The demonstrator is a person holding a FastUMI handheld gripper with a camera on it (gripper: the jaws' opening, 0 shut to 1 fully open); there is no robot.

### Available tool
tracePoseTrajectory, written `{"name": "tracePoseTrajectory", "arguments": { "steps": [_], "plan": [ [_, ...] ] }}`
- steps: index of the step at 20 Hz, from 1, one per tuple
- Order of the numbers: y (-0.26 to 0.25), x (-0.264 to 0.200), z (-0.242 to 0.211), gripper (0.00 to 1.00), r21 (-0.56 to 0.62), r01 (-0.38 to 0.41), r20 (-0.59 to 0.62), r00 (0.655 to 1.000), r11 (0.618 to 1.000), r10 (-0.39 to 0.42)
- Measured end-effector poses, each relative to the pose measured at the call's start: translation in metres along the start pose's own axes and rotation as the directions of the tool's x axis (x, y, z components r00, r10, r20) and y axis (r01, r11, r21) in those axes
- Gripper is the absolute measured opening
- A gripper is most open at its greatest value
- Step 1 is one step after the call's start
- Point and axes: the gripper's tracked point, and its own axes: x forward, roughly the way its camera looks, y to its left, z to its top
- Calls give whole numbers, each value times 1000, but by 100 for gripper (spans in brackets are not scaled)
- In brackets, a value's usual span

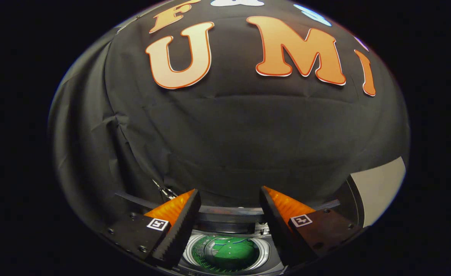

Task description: Put the clothes into the washing machine and then close the washing machine lid.

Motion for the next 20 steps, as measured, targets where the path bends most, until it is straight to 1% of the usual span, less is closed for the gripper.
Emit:
{"name": "tracePoseTrajectory", "arguments": {
  "steps": [4,7,16,20],
  "plan": [
    [3,-21,-17,99,-3,10,20,1000,1000,-10],
    [6,-33,-30,99,-2,10,10,1000,1000,-10],
    [11,-51,-50,99,2,5,28,1000,1000,-5],
    [11,-54,-65,99,5,7,17,1000,1000,-7]
  ]
}}
